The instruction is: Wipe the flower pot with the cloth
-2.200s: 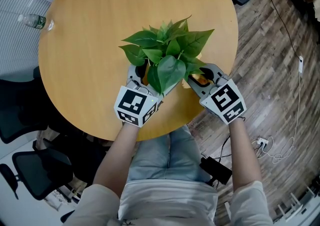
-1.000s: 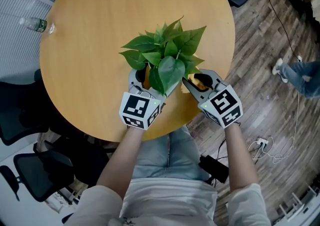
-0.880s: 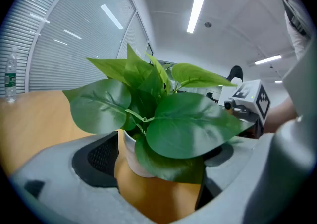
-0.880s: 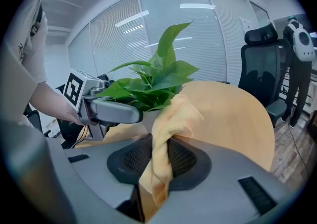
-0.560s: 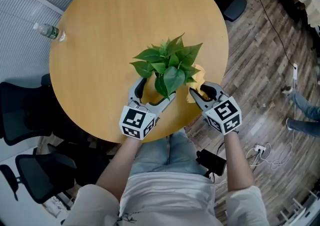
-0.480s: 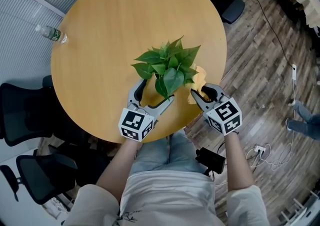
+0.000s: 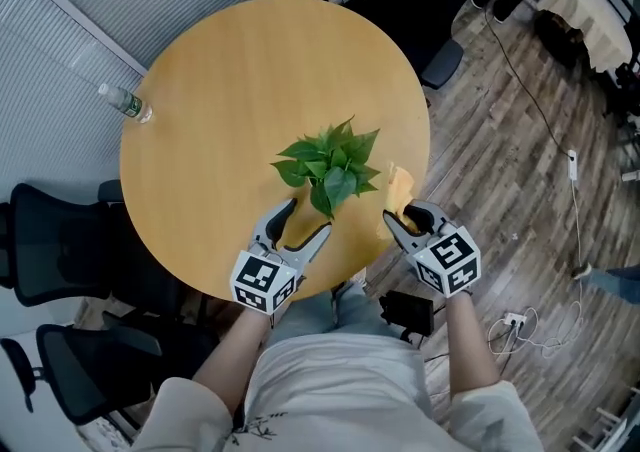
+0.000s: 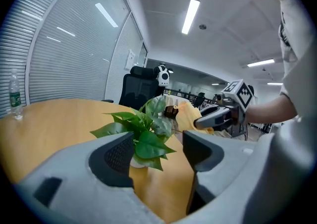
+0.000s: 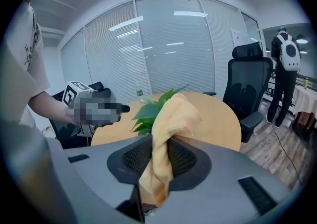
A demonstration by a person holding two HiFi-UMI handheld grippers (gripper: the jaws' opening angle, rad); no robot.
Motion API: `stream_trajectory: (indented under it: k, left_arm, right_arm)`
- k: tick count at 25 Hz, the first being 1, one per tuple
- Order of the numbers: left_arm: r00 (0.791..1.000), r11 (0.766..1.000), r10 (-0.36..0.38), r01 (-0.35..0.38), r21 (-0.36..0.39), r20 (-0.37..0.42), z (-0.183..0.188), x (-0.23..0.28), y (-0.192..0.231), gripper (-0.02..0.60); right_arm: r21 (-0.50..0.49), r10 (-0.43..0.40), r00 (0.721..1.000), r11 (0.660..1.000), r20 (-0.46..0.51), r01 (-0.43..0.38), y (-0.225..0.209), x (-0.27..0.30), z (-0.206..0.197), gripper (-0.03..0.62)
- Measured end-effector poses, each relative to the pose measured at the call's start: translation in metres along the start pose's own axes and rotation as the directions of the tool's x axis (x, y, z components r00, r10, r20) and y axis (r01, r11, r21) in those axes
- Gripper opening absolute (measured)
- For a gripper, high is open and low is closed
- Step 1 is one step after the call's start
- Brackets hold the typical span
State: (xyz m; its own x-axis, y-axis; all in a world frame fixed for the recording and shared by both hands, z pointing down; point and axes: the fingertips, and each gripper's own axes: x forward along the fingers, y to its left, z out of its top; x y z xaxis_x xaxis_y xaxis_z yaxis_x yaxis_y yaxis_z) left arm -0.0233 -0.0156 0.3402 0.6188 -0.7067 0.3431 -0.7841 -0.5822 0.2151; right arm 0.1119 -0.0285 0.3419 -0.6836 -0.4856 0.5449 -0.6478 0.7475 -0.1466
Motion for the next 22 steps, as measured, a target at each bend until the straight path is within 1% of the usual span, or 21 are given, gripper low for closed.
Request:
stream_trajectory:
  k: [1,4,9,12,15,17,22]
  left_arm:
    - [1.0,1.0,0.007,-0.007,0.0,0.006,0.006,-0.004,-0.001,0.298]
    - [0.999,1.0,0.022,-0.022,0.014,0.035,0.025,-0.013,-0.004,0.207]
    - [0.998,0.999,0.031,-0.032,0.024,0.05,0.049,-0.026,-0.011,0.084]
    - [0.998,0.999,0.034,-0.035,0.017,0.052,0.06,-0.031,-0.014,0.047]
    - [0.998,0.999,0.041,-0.042,0.017,0.048,0.066,-0.04,-0.016,0.015]
    - [0.998,0.999,0.044,-0.044,0.014,0.044,0.068,-0.043,-0.016,0.011]
    - [0.997,0.998,0.055,-0.054,-0.025,0.057,0.071,-0.051,-0.016,0.011]
  right_arm:
    - [0.007,-0.004,1.0,1.0,0.009,0.004,0.002,-0.005,0.006,0.086]
    - [0.015,-0.011,0.999,1.0,0.034,0.011,0.01,-0.016,0.024,0.086]
    - [0.01,0.003,0.996,1.0,0.085,-0.004,0.033,-0.026,0.056,0.086]
    - [-0.007,0.023,0.994,1.0,0.108,-0.022,0.051,-0.027,0.07,0.086]
    - [-0.005,0.038,0.992,0.999,0.119,-0.038,0.068,-0.028,0.078,0.085]
    - [-0.006,0.045,0.991,0.999,0.127,-0.044,0.077,-0.03,0.082,0.086]
    - [-0.001,0.063,0.986,0.998,0.154,-0.064,0.093,-0.035,0.09,0.084]
